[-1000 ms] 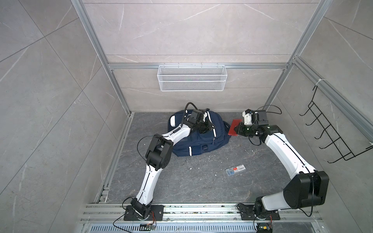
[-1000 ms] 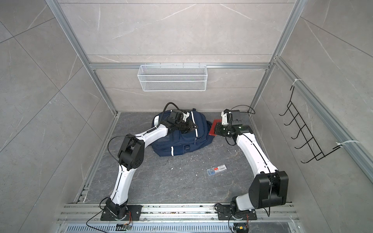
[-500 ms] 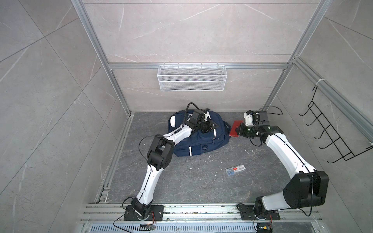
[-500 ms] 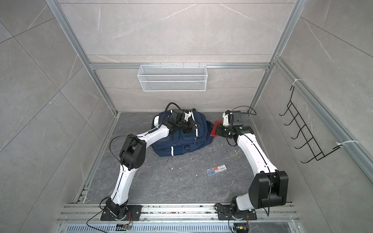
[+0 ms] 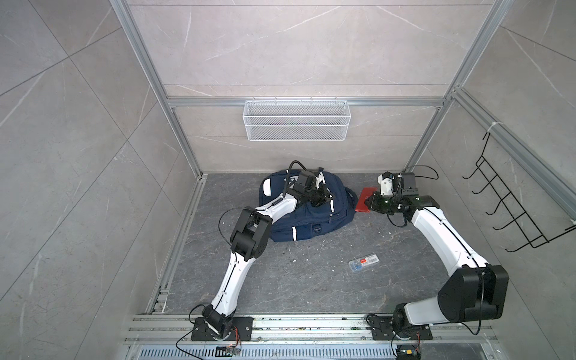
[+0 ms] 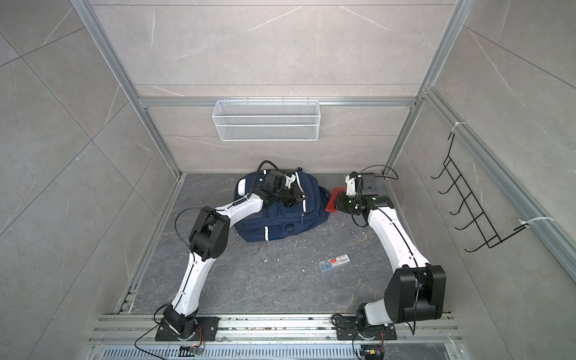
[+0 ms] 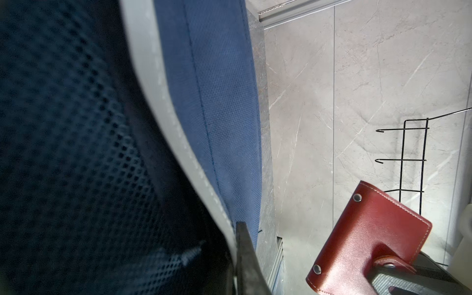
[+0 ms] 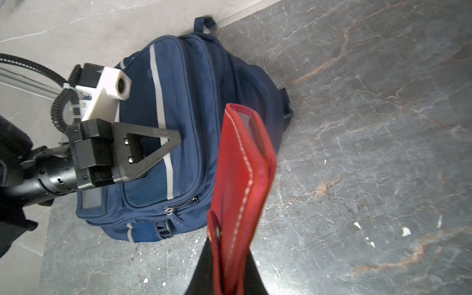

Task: Pack books, pencil case, and school supplies into a backpack
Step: Open the student bag at the center of the table, then place the card holder in the student bag.

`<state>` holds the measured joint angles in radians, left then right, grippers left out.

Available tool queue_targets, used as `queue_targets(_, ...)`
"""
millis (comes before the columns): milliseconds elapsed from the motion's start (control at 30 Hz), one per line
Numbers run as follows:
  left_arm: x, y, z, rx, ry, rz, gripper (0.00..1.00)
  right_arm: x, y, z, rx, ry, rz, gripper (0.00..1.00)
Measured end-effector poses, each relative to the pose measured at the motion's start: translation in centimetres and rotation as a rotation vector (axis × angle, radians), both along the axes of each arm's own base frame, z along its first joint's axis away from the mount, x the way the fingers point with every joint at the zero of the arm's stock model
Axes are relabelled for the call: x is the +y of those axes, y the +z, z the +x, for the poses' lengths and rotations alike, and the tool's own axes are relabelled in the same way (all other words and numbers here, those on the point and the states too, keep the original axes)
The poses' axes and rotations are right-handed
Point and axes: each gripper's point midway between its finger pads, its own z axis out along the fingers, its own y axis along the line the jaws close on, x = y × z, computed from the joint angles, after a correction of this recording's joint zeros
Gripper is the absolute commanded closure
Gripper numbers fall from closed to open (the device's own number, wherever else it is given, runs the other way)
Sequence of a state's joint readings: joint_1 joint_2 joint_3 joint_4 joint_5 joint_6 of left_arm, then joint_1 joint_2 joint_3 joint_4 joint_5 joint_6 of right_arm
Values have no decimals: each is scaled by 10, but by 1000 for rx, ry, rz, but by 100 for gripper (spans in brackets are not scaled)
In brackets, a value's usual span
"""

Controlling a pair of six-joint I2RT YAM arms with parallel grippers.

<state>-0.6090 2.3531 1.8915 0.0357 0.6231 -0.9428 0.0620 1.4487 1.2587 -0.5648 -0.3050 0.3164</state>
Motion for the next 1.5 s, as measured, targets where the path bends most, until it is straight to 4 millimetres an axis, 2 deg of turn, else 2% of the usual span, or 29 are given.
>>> queue_targets(233, 25, 26, -14, -36, -39, -82, 100, 21, 14, -13, -66, 97, 102, 100)
queue_targets(467, 58, 62, -44, -60, -96, -143, 100, 43, 32, -20, -127, 205, 203, 100)
queue_targets(633, 76, 72, -64, -54, -130, -146, 100, 65, 38, -20, -135, 287, 251, 100)
queue_targets(800, 86, 88, -77, -77, -149, -139, 100, 99, 28, -12, -93, 360, 289, 100)
queue_targets(933, 89, 96, -80, -92, -152, -137, 100, 117, 16, -6, -51, 363, 330, 100)
queue_targets(1067, 89, 96, -81, -94, -154, -137, 100, 131, 5, 5, -30, 351, 371, 100)
queue_targets(1267, 89, 96, -82, -88, -159, -137, 100, 164, -13, 17, 17, 375, 390, 100)
queue_targets(1400, 89, 96, -83, -89, -160, -137, 100, 177, -27, 19, 45, 365, 392, 100)
queue_targets(1500, 89, 96, -82, -89, -160, -138, 100, 185, -28, 23, 37, 353, 399, 100)
